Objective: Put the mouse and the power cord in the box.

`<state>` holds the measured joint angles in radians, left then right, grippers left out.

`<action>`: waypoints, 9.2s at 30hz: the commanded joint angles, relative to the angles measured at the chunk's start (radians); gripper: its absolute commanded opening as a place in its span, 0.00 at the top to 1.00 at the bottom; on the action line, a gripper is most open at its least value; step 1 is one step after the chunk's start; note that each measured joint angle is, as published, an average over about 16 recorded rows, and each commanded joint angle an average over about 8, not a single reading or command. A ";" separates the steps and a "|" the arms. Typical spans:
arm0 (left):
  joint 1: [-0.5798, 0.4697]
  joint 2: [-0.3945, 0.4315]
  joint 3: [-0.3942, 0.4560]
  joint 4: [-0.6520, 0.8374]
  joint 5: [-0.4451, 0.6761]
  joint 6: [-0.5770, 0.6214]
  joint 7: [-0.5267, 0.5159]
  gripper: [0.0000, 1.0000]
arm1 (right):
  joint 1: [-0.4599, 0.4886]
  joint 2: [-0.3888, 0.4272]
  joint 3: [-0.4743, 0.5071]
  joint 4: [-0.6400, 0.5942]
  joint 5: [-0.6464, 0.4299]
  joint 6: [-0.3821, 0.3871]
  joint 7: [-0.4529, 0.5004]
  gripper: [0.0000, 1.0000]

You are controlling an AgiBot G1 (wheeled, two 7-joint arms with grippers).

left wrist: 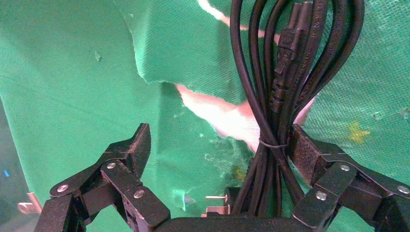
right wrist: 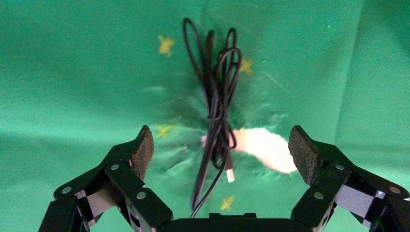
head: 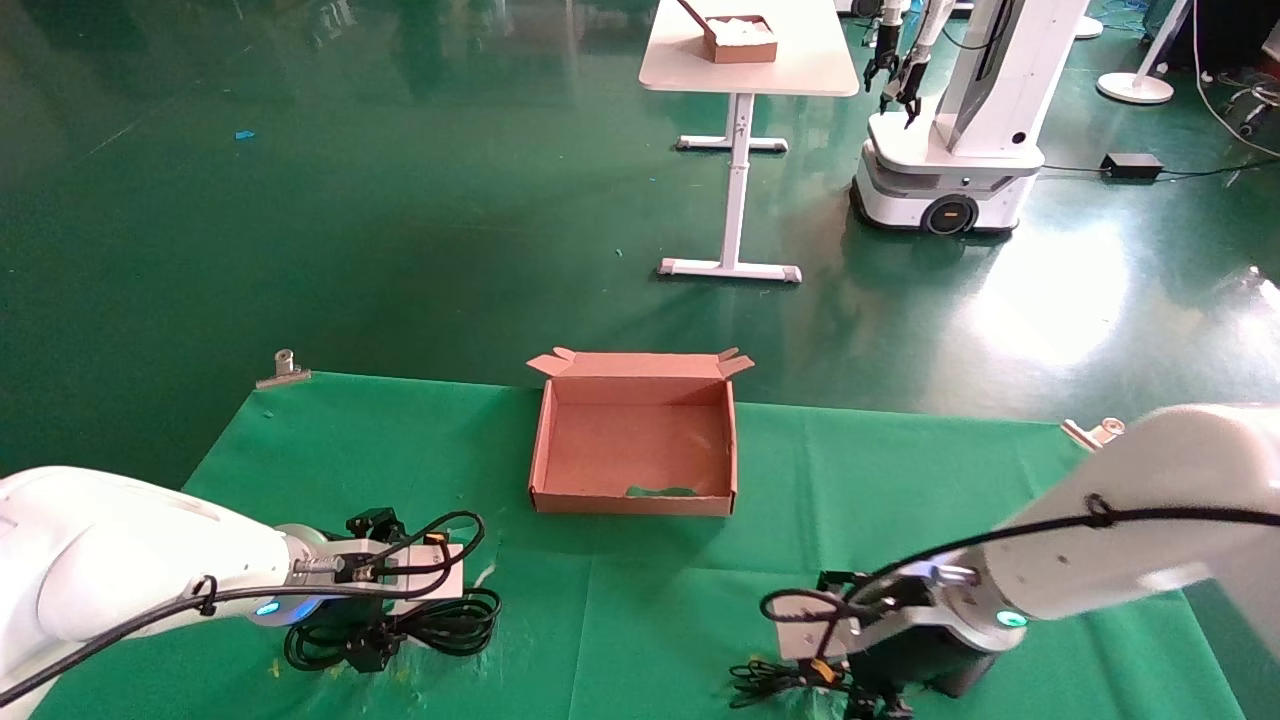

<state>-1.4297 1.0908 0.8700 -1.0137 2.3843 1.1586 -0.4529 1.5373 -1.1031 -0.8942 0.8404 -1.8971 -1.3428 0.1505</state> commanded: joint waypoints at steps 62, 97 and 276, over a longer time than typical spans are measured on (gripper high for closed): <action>-0.001 0.000 -0.001 0.000 0.000 -0.002 0.000 1.00 | 0.024 -0.067 -0.007 -0.123 -0.013 0.035 -0.044 1.00; -0.152 0.287 0.152 0.220 -0.120 -0.483 0.036 0.79 | 0.303 0.205 0.114 0.139 -0.024 0.000 0.119 1.00; 0.135 -0.247 -0.189 -0.039 -1.105 0.057 -0.011 0.00 | -0.462 0.492 0.613 0.443 1.167 -0.153 0.036 0.00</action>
<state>-1.2945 0.8443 0.6806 -1.0525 1.2790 1.2153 -0.4640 1.0753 -0.6110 -0.2810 1.2832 -0.7299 -1.4957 0.1867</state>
